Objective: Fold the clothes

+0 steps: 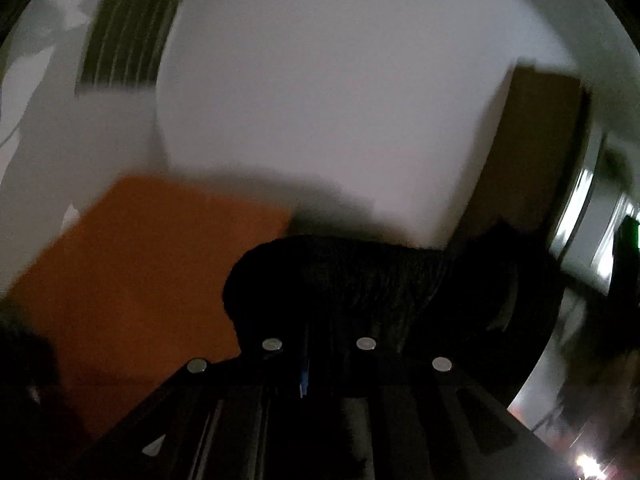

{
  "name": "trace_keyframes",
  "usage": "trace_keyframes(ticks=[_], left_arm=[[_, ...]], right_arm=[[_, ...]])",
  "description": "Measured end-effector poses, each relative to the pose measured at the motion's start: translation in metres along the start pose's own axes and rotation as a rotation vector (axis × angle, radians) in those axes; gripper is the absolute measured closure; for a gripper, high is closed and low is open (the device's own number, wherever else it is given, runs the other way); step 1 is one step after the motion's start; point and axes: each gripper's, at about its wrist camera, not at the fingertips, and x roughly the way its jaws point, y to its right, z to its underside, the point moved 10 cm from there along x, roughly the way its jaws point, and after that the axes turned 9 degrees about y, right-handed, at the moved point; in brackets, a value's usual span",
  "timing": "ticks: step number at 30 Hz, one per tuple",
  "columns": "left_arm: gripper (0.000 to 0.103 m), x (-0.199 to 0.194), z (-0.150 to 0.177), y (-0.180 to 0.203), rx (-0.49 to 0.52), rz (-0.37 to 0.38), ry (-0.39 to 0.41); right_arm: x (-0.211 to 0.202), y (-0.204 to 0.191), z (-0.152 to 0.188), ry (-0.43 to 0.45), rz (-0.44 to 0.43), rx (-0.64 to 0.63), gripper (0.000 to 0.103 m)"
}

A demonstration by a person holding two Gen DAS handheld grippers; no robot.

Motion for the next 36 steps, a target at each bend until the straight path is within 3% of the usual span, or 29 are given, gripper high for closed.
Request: trace_keyframes(ticks=[2, 4, 6, 8, 10, 14, 17, 21, 23, 28, 31, 33, 36], left_arm=[[0.095, -0.028, -0.047, 0.028, 0.025, 0.013, 0.083], [0.095, -0.053, -0.063, 0.041, 0.044, 0.008, 0.110], [0.095, -0.070, -0.046, 0.042, 0.042, -0.006, 0.083], [0.095, -0.083, -0.010, 0.034, 0.028, -0.020, 0.029], [0.095, -0.093, 0.044, 0.019, 0.009, -0.034, -0.049], [0.095, -0.108, 0.179, -0.016, -0.029, -0.078, -0.240], [0.095, -0.124, 0.264, -0.027, 0.045, -0.121, -0.381], [0.095, -0.149, 0.370, -0.039, 0.164, -0.179, -0.565], [0.093, -0.159, 0.409, -0.039, 0.217, -0.204, -0.636], [0.077, -0.174, 0.413, -0.032, 0.206, -0.229, -0.698], [0.069, -0.193, 0.410, -0.036, 0.133, -0.244, -0.713], [0.062, -0.198, 0.405, -0.040, 0.132, -0.273, -0.700], [0.049, -0.197, 0.400, -0.044, 0.148, -0.300, -0.689]], right_arm=[[-0.027, -0.006, -0.038, 0.088, -0.014, -0.035, 0.099], [-0.060, -0.014, -0.060, 0.122, -0.056, -0.055, 0.099], [-0.082, -0.016, -0.057, 0.103, -0.103, -0.040, 0.099], [-0.101, -0.017, -0.029, 0.040, -0.143, -0.015, 0.099], [-0.117, -0.018, 0.022, -0.042, -0.166, -0.002, 0.099], [-0.129, -0.007, 0.163, -0.234, -0.186, 0.048, 0.098], [-0.150, 0.002, 0.277, -0.408, -0.189, 0.198, 0.098], [-0.188, 0.010, 0.379, -0.577, -0.164, 0.367, 0.098], [-0.204, 0.010, 0.402, -0.603, -0.154, 0.355, 0.098], [-0.247, 0.028, 0.426, -0.673, -0.100, 0.334, 0.091], [-0.274, 0.054, 0.434, -0.718, -0.046, 0.357, 0.072], [-0.284, 0.069, 0.435, -0.699, 0.021, 0.377, 0.057], [-0.281, 0.064, 0.426, -0.665, 0.020, 0.429, 0.049]])
